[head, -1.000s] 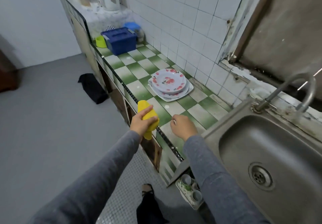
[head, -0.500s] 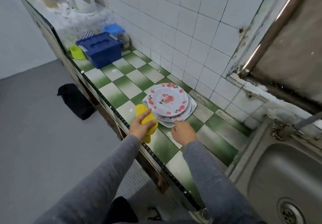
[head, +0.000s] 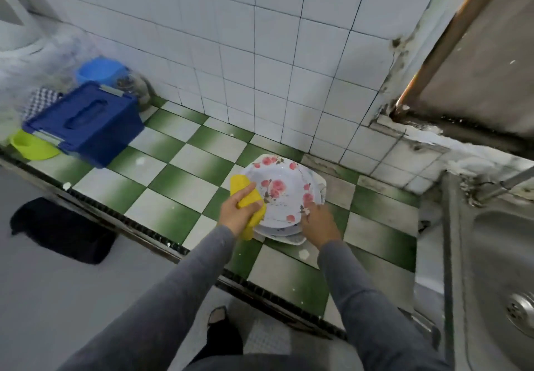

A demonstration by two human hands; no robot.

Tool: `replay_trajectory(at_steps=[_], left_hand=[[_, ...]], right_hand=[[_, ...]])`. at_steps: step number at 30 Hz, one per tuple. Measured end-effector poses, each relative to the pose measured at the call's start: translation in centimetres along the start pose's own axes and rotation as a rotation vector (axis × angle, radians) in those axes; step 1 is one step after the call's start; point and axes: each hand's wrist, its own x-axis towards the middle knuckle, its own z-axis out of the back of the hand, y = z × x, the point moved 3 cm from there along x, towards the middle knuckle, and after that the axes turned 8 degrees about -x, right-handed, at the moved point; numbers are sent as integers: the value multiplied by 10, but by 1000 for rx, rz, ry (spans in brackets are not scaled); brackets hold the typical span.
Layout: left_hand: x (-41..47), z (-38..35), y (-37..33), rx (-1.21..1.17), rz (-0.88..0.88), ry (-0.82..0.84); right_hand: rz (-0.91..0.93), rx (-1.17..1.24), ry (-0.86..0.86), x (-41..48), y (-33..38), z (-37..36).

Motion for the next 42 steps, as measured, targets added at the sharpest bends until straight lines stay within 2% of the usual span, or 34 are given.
replay_trajectory(at_steps=[4, 8, 16, 20, 30, 42], left_hand=[[29, 16, -11, -17, 3, 82], [53, 29, -13, 9, 38, 131], [79, 35, -7, -3, 97, 172], [85, 36, -4, -40, 126, 163], [92, 30, -4, -70, 114, 142], [100, 41, -11, -119, 93, 143]], right_hand=[[-88, 58, 7, 9, 14, -17], [-185, 178, -55, 15, 21, -30], [-409, 753, -229, 17, 23, -35], [-450, 888, -256, 18, 23, -34], [-485, 896, -287, 24, 21, -33], [-485, 647, -237, 30, 14, -25]])
